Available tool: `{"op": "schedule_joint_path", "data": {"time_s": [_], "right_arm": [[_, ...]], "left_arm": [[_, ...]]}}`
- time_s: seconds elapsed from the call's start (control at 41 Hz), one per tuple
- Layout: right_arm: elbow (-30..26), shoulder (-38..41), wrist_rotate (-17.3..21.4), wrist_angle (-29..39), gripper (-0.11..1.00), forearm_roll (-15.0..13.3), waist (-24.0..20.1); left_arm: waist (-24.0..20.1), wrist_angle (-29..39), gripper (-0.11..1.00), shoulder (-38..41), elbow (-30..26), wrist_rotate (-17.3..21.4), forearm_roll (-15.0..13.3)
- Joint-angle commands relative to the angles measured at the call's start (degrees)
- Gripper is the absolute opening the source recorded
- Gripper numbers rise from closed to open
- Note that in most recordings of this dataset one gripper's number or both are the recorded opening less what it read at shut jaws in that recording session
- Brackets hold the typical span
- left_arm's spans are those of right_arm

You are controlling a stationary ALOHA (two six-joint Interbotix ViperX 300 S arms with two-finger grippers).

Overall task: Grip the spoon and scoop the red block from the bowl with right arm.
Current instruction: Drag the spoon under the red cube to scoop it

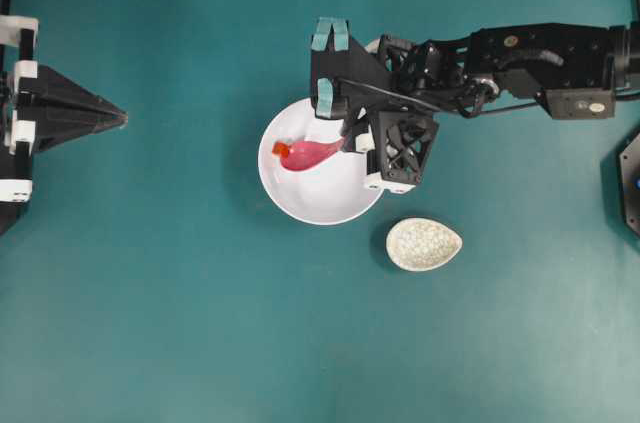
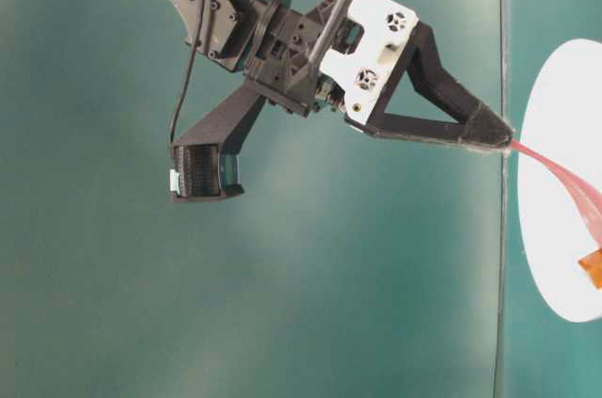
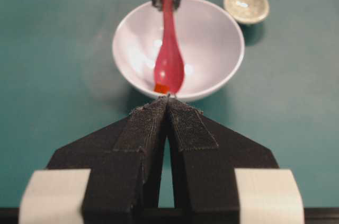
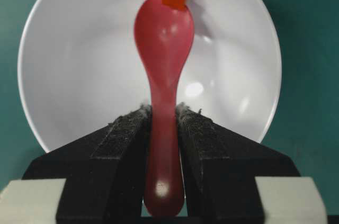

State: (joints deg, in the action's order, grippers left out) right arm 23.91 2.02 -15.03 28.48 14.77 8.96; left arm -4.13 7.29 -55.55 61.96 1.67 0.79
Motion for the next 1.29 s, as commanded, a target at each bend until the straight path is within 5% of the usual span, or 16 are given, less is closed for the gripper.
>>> {"op": "schedule_joint_path", "data": {"time_s": [0.0, 0.561, 1.269], "right_arm": [[-1.49, -1.58, 0.18, -0.79, 0.24, 0.09, 0.09], [-0.44, -2.72, 0.53, -2.90, 0.24, 0.26, 0.09], [7.65, -8.09, 3.16, -13.18, 0.24, 0.35, -0.53]], "left_arm": [[-0.18, -0.62, 0.00, 0.18, -1.32, 0.00, -0.09], [-0.18, -0.62, 0.00, 0.18, -1.32, 0.00, -0.09], [-0.18, -0.26, 0.00, 0.18, -1.23, 0.09, -0.09]]}}
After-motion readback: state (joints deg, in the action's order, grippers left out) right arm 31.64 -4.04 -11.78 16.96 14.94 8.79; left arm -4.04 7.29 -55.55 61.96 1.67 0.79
